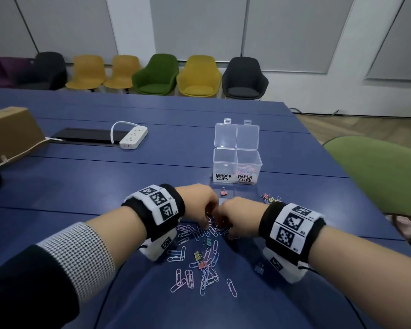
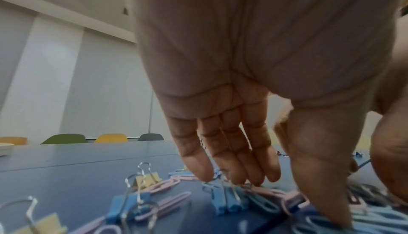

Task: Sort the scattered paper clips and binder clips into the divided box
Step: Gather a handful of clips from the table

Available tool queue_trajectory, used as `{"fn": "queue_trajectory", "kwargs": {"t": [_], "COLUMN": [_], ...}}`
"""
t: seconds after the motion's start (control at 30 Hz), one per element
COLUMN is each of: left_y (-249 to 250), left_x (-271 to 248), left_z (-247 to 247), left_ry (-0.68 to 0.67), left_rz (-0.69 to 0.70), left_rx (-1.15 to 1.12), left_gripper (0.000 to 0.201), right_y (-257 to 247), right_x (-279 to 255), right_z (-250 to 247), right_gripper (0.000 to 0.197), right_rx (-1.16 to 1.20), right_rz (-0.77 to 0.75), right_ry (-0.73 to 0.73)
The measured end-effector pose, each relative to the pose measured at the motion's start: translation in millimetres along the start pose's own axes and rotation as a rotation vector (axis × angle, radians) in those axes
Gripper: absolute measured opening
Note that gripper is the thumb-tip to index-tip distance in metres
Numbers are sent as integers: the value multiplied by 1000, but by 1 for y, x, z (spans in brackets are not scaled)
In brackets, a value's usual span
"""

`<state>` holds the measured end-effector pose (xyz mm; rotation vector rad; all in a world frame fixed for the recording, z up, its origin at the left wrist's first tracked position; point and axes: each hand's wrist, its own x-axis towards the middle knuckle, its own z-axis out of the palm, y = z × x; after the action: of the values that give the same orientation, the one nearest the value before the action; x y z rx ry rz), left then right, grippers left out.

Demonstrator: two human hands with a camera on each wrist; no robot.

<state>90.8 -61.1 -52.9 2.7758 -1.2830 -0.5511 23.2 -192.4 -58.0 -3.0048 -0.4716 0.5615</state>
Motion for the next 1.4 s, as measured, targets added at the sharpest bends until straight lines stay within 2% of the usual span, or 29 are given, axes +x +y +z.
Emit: {"fn": "queue_trajectory", "kwargs": {"t": [0.33,0.63,0.73,0.8,0.83,0.9,0.97,1.0,1.13,1.23,1.3,1.33,1.4], "left_y": [5,13,16,15,13,6,-1,-4,-3,-7,-11,-13,-12], "left_x": [4,-1,-3,-5,-6,-9,-16,-20,-48,-63,-72,-76,-82], "left_z": [4,7,7,10,10,10,6,4,-7,-8,-6,-4,3], "left_ry": [-24,-33,-5,11,30,111,212,250,277,249,174,137,94], "left_rz": [-14,-1,7,10,6,10,34,49,42,-62,-102,-114,-144], "left_rx": [-31,50,70,56,36,-46,-191,-351,-1392,-1915,-2107,-2116,-1976], "left_gripper": [14,20,23,22,21,15,13,13,14,16,12,11,8], "right_y": [-3,-1,-1,1,3,11,19,22,27,26,20,15,6], "right_x": [-10,-17,-25,-29,-31,-36,-43,-47,-60,-66,-68,-67,-62], "right_z": [4,9,11,12,12,11,10,10,14,16,16,16,20], "right_gripper": [23,24,23,15,10,13,11,9,14,18,12,7,17], "right_rx": [-94,-56,-48,-14,17,140,433,636,1446,1824,1929,1924,1779], "right_rz": [49,100,103,102,103,112,104,97,101,110,89,82,109], "right_ry": [67,-40,-27,-12,4,43,72,93,165,152,138,126,114]}}
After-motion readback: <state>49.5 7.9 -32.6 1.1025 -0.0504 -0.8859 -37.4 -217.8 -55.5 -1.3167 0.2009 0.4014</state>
